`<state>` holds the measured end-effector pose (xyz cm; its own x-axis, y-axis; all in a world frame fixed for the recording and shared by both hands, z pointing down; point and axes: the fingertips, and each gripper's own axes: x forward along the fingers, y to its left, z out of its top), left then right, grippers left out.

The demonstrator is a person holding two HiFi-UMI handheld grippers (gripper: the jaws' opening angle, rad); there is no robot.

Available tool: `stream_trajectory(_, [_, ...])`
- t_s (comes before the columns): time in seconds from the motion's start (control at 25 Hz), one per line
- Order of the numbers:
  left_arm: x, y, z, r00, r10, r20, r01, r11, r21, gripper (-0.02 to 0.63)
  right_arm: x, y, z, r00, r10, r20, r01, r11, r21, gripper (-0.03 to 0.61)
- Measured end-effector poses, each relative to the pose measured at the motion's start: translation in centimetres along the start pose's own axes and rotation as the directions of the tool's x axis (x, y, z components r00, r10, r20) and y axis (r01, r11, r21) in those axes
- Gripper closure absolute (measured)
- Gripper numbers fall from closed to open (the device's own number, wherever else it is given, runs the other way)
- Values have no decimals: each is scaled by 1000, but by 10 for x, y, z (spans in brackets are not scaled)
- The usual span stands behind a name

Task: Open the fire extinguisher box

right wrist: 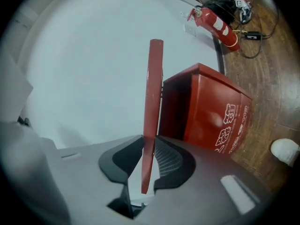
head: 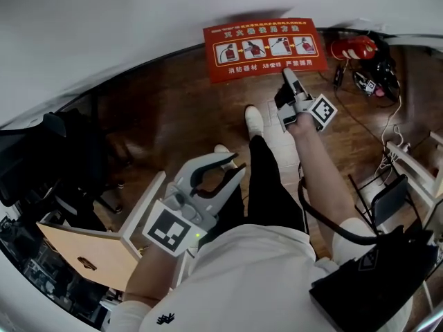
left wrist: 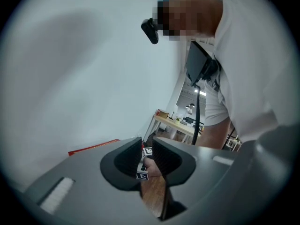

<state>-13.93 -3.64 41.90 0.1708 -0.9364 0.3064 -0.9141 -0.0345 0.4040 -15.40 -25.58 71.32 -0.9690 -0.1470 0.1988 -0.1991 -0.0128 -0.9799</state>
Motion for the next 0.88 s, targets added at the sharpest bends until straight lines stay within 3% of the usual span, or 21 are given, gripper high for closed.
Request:
stream_trajectory(0.48, [3, 4, 11, 999, 2, 37, -2, 1000, 6, 549, 30, 75, 16, 986, 161, -42, -161, 987, -7, 500])
stream_trajectory(0.88, [14, 16, 35, 996, 49, 74, -49, 999, 4, 551, 77, 113, 42, 977, 206, -51, -206, 978, -2, 512])
